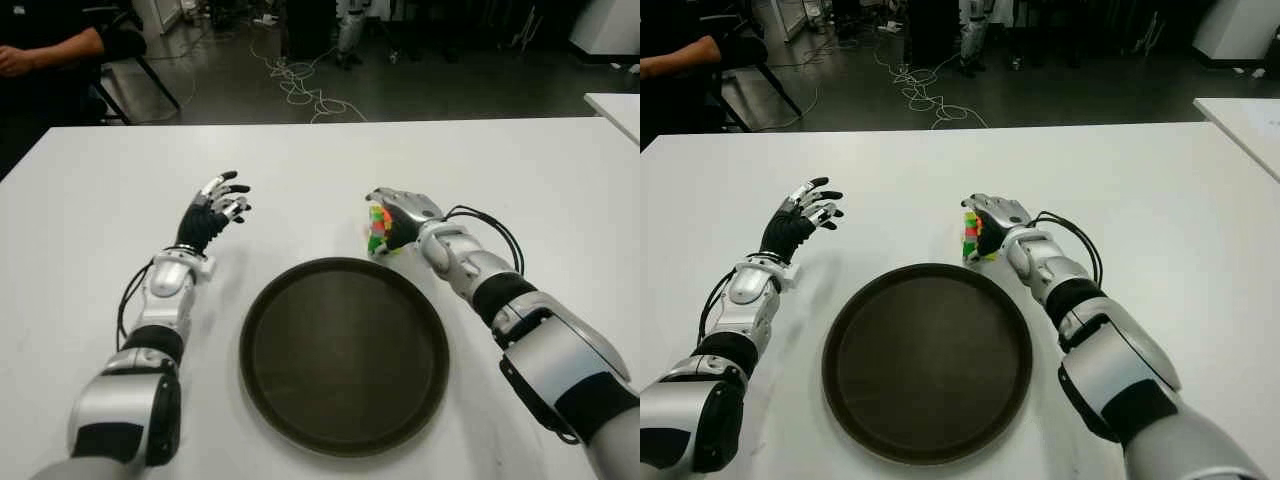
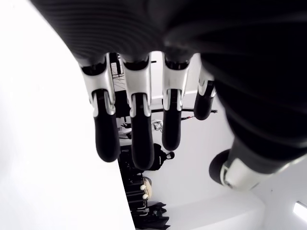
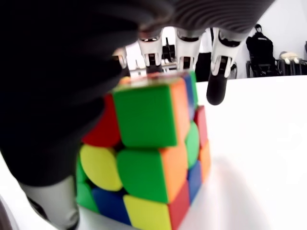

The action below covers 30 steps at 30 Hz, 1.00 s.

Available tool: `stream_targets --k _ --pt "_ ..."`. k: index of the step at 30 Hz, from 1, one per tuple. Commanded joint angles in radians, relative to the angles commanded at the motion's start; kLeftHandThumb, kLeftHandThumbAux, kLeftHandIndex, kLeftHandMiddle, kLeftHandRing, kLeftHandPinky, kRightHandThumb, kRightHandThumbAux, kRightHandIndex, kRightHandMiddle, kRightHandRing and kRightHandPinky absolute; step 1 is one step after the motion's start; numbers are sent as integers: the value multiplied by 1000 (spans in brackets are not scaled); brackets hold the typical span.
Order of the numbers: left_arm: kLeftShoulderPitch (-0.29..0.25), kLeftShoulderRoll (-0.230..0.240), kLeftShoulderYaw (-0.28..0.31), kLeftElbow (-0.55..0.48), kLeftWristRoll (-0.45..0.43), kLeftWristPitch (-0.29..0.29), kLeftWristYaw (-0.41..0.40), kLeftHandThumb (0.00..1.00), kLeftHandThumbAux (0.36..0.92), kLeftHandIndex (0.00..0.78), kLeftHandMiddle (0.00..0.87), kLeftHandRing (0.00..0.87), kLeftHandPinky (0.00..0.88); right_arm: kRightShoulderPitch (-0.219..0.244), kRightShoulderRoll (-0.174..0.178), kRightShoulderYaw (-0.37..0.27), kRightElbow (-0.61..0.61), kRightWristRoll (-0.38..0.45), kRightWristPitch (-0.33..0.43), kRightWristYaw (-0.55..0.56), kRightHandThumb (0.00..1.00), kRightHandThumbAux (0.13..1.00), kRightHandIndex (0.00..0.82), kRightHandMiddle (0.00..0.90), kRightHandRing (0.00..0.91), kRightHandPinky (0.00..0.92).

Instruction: Pick up the Rubik's Cube and put it in the plate

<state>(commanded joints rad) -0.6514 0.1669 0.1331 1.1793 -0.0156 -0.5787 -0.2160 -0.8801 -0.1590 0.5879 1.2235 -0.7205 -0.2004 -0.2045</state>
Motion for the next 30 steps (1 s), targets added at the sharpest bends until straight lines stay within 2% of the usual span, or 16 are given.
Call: stream_targets --k 7,13,14,15,16,18,22,30 --pt "0 0 0 0 1 2 4 428 624 160 292 374 428 6 7 -23 6 15 3 -34 0 764 127 158 210 277" --pt "-1 2 -2 1 4 5 9 437 624 158 290 374 435 10 6 -35 11 25 -9 -63 0 859 207 235 301 377" --pt "-1 2 -2 2 5 5 10 438 624 158 290 375 436 10 6 -37 12 25 -12 -66 241 819 278 275 340 421" --pt "-1 3 -3 3 6 6 11 439 623 158 291 376 437 10 4 -39 13 26 -15 -70 396 793 323 302 365 449" --pt "-2 3 -3 4 7 6 12 440 625 156 289 378 437 9 3 -41 14 27 -18 -73 502 774 356 370 423 492" --pt "-2 3 -1 6 3 6 8 441 624 155 286 378 437 8 2 -44 16 28 -24 -75 595 756 385 438 481 531" --pt "-1 1 4 6 -3 5 3 442 626 155 288 378 437 7 0 -47 18 28 -31 -77 673 742 409 511 547 573" --pt "-2 3 4 5 -3 5 1 430 621 157 288 368 432 7 2 -49 17 27 -34 -87 693 739 415 543 584 606"
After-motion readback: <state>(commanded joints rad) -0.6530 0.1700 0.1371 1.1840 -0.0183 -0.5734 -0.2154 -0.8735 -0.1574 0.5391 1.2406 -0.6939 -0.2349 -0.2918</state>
